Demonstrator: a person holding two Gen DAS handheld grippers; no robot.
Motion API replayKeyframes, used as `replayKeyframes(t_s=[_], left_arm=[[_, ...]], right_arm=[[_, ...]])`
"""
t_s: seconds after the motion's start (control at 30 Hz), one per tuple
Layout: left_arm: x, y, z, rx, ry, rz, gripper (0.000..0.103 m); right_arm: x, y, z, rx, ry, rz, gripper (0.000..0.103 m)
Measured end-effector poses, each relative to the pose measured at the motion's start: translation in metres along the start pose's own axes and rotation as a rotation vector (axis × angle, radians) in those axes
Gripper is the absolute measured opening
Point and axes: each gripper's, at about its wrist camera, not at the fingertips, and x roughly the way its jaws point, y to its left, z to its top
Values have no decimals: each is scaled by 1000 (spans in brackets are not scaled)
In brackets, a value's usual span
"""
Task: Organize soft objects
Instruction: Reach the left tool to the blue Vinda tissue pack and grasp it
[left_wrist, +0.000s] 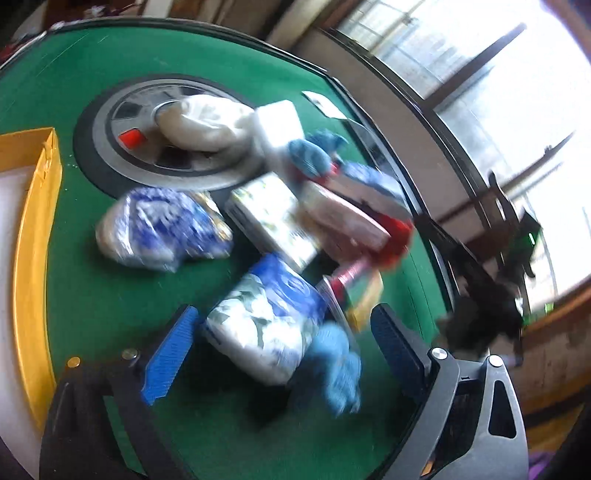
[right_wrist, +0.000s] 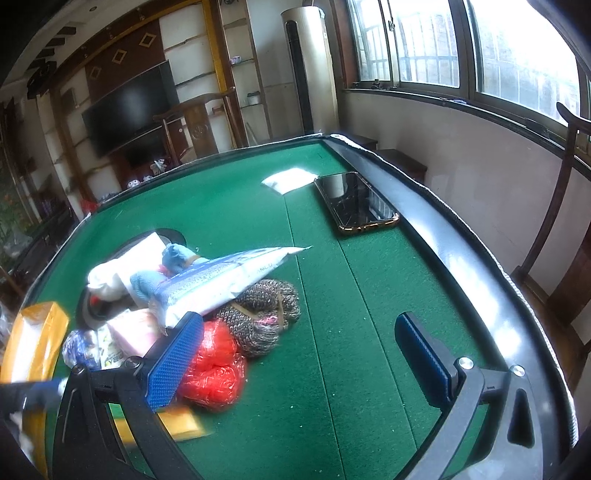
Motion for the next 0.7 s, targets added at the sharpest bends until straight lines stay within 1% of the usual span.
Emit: replayKeyframes(t_s=[0.03, 0.07, 0.1, 0.17, 0.2, 0.3, 0.33, 0.43, 0.53, 0.63, 0.7], left_arm=[[-4, -5, -5, 23, -4, 9, 95], [-11, -12, -10, 57, -17, 37, 95], [-16, -17, -12, 92, -36, 83, 95], [-25, -29, -18, 173, -84, 204, 95], [-25, -32, -20, 207, -98, 249, 95], [-19, -40, -28, 328, -104, 376, 95], [-16, -40, -31, 368, -97, 407, 95], [-2, -39, -35, 444, -56, 411, 95], [8, -39, -32, 460, -43, 423, 95], [13, -41, -19, 441, -49, 395, 95], [17, -46, -14, 430, -44, 343, 95]], right_arm=[[0, 0, 0, 0, 4, 2, 102], [1, 0, 0, 1, 8, 5, 102], [1, 1, 0, 1, 12, 5, 102], [2, 1, 0, 2, 17, 9, 102], [2, 2, -1, 1, 17, 8, 102], [1, 2, -1, -2, 16, 5, 102], [1, 2, -1, -2, 15, 3, 102], [2, 1, -1, 4, 19, 4, 102], [3, 1, -1, 8, 27, 7, 102], [2, 2, -1, 3, 25, 6, 102], [2, 1, -1, 4, 25, 4, 102]])
